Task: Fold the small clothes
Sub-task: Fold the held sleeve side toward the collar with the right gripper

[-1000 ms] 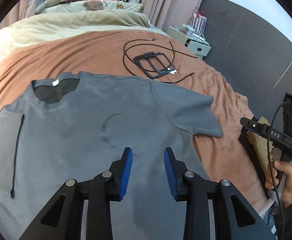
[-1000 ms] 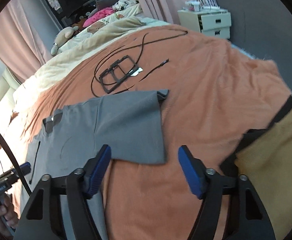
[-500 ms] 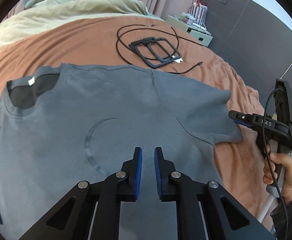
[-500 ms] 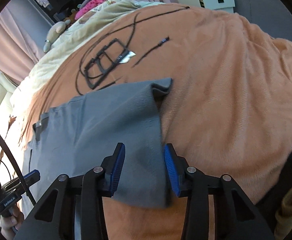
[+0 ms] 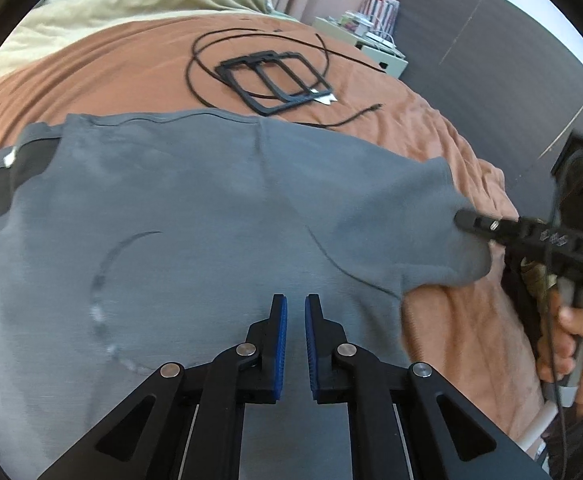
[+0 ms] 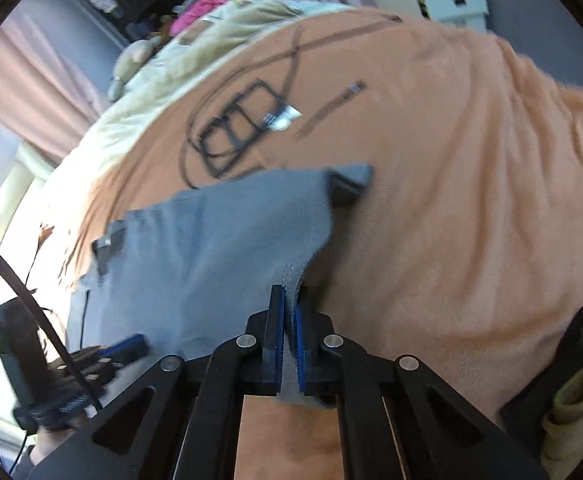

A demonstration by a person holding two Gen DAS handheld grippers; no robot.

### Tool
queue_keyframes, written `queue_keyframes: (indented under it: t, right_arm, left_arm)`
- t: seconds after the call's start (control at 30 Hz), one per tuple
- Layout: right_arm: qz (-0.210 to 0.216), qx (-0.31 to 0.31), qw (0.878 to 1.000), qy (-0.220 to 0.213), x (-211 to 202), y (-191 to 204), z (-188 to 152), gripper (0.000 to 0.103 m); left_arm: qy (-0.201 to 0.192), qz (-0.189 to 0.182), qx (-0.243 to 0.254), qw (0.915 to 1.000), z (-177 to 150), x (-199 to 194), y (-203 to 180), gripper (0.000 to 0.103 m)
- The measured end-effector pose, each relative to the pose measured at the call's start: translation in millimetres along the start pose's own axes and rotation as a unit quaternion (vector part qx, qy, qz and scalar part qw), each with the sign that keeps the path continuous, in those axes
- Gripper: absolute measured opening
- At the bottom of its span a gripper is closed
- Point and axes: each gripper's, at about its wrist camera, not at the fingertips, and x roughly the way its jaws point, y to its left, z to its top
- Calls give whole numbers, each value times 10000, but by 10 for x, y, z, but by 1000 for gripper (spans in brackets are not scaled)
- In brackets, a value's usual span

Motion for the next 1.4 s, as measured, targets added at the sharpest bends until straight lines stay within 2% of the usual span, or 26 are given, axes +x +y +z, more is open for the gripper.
queue_keyframes:
  t: [0.27, 0.4, 0.53, 0.67, 0.83, 1.17, 1.4]
  right_arm:
    - [174, -415, 9989, -151, -287, 429, 120, 1]
    - [333, -488, 9981, -155, -317, 604, 128, 1]
    - [417, -559, 9975, -128, -297, 724, 96, 1]
    - [441, -574, 9973, -97, -255, 773, 86, 1]
    - [536, -566, 9970, -39, -206, 847, 58, 1]
    - [540, -688, 9960, 196, -40, 1200, -54, 1]
    - [662, -671, 9935, 633, 234, 1413, -196, 2]
  left_arm:
    - [75, -309, -120, 9994, 12, 99, -177, 10]
    - [175, -700, -188, 9972, -15, 184, -278, 10]
    - [548, -730, -136, 9957, -53, 392, -393, 10]
    - [390, -948, -380, 9940, -67, 301, -309, 10]
    - [164, -807, -456, 9956, -38, 36, -105, 10]
    - [-63, -191, -696, 9974, -48, -435, 330, 10]
    - [-140, 110, -800, 9966, -45, -693, 517, 10]
